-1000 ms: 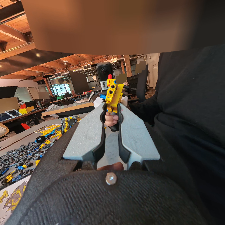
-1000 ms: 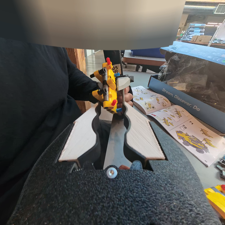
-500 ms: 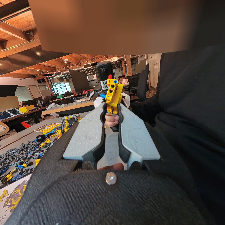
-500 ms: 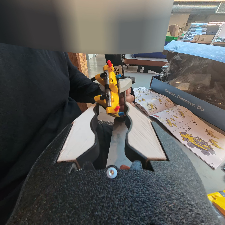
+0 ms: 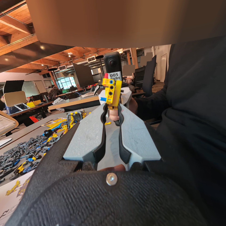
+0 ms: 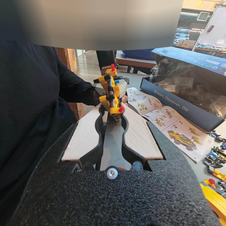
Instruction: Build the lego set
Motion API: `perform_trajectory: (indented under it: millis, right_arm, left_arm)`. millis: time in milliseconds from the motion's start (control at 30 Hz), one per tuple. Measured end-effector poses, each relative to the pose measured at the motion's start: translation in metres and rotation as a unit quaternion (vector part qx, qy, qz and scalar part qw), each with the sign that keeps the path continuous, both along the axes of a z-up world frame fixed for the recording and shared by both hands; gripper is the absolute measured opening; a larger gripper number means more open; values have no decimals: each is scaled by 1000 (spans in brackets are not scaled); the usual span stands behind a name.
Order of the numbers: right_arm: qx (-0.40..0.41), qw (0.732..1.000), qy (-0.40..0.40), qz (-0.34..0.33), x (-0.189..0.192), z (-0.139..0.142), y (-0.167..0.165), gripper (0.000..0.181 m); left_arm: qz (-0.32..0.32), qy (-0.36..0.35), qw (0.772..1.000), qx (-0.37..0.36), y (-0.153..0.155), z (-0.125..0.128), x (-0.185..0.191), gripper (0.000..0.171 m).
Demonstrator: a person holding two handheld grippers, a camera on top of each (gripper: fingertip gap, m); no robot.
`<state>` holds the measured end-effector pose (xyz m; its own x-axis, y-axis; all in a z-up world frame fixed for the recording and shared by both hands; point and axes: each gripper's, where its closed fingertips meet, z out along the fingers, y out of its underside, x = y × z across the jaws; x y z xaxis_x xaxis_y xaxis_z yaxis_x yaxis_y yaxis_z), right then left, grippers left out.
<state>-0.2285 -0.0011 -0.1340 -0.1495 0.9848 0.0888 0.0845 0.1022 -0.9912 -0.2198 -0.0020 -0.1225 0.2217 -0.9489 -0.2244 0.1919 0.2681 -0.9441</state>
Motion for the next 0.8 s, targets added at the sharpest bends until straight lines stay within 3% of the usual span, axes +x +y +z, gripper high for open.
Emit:
perform_trajectory:
  millis: [533, 700, 800]
  right_arm:
    - [73, 994, -35, -71, 1, -5, 18, 20]
    - [146, 977, -81, -130, 5, -19, 38, 20]
    - [193, 960, -128, -160, 9, -36, 51, 20]
  left_arm:
    - [41, 51, 998, 2, 18, -10, -11, 15]
    - [54, 71, 995, -41, 31, -16, -23, 33]
    - [67, 72, 993, -69, 41, -17, -34, 33]
